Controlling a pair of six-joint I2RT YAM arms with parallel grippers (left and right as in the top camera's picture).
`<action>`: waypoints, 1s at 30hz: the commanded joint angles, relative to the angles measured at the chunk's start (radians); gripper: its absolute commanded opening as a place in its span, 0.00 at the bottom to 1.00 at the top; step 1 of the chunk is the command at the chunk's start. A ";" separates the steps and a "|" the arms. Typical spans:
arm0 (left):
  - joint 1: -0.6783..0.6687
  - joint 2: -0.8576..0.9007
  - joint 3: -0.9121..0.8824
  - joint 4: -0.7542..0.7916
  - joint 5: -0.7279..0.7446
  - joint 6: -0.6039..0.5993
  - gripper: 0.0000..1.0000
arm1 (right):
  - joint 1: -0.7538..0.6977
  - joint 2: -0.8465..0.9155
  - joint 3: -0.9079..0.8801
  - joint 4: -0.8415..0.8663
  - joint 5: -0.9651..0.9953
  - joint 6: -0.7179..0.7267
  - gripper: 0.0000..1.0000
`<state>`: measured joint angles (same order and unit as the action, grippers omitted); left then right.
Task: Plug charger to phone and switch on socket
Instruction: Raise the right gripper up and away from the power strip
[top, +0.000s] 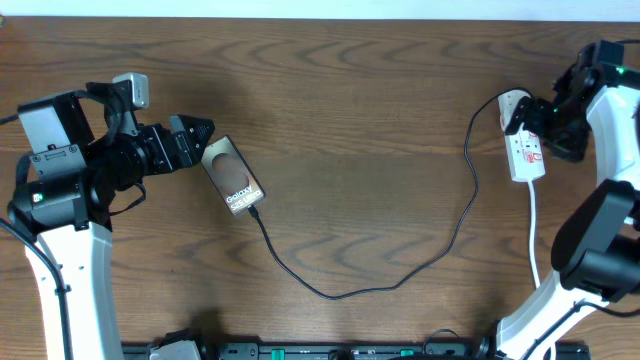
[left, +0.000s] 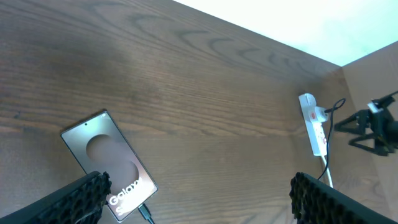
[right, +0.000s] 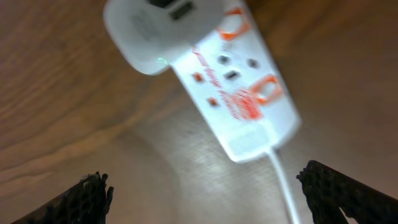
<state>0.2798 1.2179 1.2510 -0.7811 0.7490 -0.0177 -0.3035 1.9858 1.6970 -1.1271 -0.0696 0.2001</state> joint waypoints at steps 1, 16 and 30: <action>0.002 0.005 0.003 0.000 -0.008 0.021 0.95 | 0.001 -0.068 -0.005 -0.034 0.122 0.032 0.96; 0.002 0.005 0.003 0.000 -0.009 0.021 0.95 | 0.004 -0.448 -0.005 -0.122 0.009 0.077 0.99; 0.002 0.005 0.003 0.000 -0.009 0.021 0.95 | 0.004 -0.491 -0.005 -0.122 0.007 0.076 0.99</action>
<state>0.2798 1.2179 1.2510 -0.7815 0.7486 -0.0174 -0.3035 1.4986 1.6932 -1.2488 -0.0563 0.2604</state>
